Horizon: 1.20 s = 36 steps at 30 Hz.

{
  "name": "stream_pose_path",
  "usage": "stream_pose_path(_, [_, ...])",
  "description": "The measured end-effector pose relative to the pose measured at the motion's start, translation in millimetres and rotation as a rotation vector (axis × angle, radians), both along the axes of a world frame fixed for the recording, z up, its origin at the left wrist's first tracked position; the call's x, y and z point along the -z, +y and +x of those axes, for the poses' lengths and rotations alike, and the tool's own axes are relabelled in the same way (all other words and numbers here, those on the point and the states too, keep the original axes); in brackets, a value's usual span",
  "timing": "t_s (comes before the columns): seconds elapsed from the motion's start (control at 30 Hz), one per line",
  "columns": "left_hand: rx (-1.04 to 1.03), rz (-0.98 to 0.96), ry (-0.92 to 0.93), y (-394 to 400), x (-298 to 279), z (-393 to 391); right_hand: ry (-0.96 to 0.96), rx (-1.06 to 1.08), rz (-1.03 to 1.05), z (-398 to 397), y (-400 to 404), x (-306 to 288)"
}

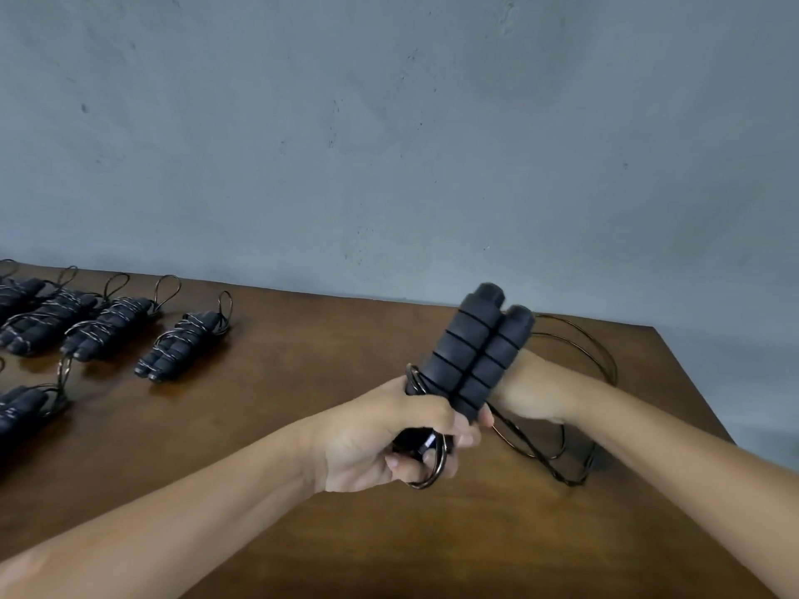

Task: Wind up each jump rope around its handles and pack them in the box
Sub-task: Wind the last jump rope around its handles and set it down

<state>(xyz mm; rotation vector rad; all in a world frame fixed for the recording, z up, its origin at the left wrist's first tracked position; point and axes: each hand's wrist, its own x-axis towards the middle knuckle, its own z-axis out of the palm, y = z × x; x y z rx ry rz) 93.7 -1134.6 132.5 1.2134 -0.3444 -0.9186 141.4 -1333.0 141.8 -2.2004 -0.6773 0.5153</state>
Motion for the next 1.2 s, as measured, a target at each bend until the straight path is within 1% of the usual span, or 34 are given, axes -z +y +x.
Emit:
stream_pose_path(0.13, [-0.178, -0.053, 0.099, 11.7, 10.2, 7.0, -0.031, 0.085, 0.103, -12.8, 0.6, 12.7])
stream_pose_path(0.23, [-0.246, -0.097, 0.138, 17.3, 13.9, 11.6, -0.077, 0.177, 0.097, -17.9, -4.9, 24.5])
stream_pose_path(0.37, [-0.343, -0.101, 0.136, 16.8, 19.0, 15.0, -0.16, 0.197, 0.039, -33.2, -0.6, 25.4])
stream_pose_path(0.5, [-0.391, -0.149, 0.139, 15.8, 21.0, 19.0, -0.143, 0.227, 0.03, -45.6, 1.0, 31.6])
stream_pose_path(0.63, [-0.458, -0.153, 0.181, 20.1, 25.9, 26.0, -0.074, 0.188, -0.061, -55.9, 1.0, 31.8])
stream_pose_path(0.7, [-0.471, -0.165, 0.207, 23.3, 29.5, 26.7, -0.075, 0.187, -0.103, -59.4, -0.3, 29.5])
stream_pose_path(0.77, [-0.44, -0.212, 0.216, 27.1, 32.2, 25.6, -0.093, 0.208, -0.131, -60.3, -3.4, 30.6])
stream_pose_path(0.87, [-0.381, -0.293, 0.212, 28.6, 33.2, 22.2, -0.112, 0.242, -0.172, -61.1, -4.5, 32.6])
stream_pose_path(0.93, [-0.372, -0.313, 0.194, 28.0, 33.5, 22.0, -0.125, 0.242, -0.203, -62.7, -3.5, 34.1])
stream_pose_path(1.07, [-0.43, -0.266, 0.2, 28.8, 38.1, 23.1, -0.155, 0.236, -0.198, -68.0, -3.5, 31.8])
stream_pose_path(1.2, [-0.515, -0.107, 0.197, 25.9, 46.7, 19.8, -0.158, 0.2, -0.219, -78.7, -0.1, 23.5])
